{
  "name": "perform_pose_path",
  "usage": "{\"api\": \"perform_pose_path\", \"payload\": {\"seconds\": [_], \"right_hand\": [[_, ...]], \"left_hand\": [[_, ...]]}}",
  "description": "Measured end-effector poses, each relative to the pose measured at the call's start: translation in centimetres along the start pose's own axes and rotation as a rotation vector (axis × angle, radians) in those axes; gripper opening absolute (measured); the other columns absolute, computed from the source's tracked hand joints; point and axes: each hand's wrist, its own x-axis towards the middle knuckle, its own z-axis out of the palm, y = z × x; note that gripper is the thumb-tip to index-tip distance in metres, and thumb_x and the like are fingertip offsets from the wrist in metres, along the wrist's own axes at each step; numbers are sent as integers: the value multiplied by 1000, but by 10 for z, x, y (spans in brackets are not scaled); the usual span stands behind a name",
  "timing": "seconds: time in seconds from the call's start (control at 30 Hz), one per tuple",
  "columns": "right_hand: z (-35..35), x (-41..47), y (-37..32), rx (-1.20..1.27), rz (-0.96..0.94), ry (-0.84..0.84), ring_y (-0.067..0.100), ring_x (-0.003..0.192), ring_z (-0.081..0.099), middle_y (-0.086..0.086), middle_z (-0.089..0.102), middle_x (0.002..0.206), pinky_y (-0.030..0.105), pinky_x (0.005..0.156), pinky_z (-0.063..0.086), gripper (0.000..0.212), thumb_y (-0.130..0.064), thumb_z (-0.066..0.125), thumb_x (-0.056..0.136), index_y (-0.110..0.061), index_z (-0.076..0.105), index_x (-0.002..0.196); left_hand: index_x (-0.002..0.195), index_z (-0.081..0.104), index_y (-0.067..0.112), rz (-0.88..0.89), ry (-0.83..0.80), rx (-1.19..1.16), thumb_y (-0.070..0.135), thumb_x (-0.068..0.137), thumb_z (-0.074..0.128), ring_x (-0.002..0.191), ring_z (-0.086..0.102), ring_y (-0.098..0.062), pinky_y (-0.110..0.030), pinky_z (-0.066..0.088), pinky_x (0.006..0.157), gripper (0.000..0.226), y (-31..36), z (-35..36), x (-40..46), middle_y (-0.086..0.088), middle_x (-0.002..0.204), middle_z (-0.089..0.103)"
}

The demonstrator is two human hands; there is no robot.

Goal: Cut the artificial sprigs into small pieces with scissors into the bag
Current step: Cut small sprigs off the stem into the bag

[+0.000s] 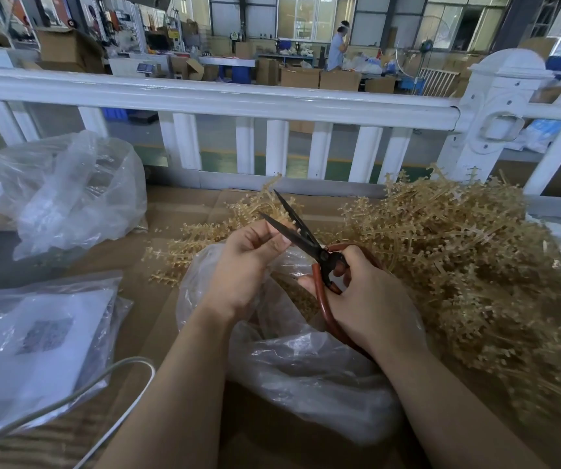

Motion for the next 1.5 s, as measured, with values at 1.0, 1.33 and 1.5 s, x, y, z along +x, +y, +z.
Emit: {"api": "perform_pose_path", "payload": {"seconds": [1.0, 1.33, 1.5], "right_hand": [[-2, -1, 0, -4, -23, -1, -4, 63, 57, -26, 57, 70, 26, 60, 51, 69, -103, 27, 70, -39, 45, 89], [-5, -2, -2, 6, -29, -16, -8, 63, 54, -27, 56, 68, 21, 56, 46, 64, -102, 28, 69, -44, 43, 89], [-4, -2, -1, -2, -52, -3, -8, 62, 53, -28, 55, 70, 17, 52, 40, 60, -101, 29, 71, -44, 40, 88]], "left_hand": [[98, 59, 1, 48, -52, -72, 5, 96, 52, 78, 59, -25, -34, 52, 78, 9, -1, 1, -1, -14, 79, 61], [96, 60, -5, 102, 18, -57, -3, 97, 47, 81, 56, -28, -41, 48, 83, 13, -3, 1, 2, -17, 83, 59], [87, 63, -1, 121, 21, -58, 8, 92, 56, 75, 62, -15, -25, 53, 76, 13, -4, -1, 2, -6, 76, 64]]}}
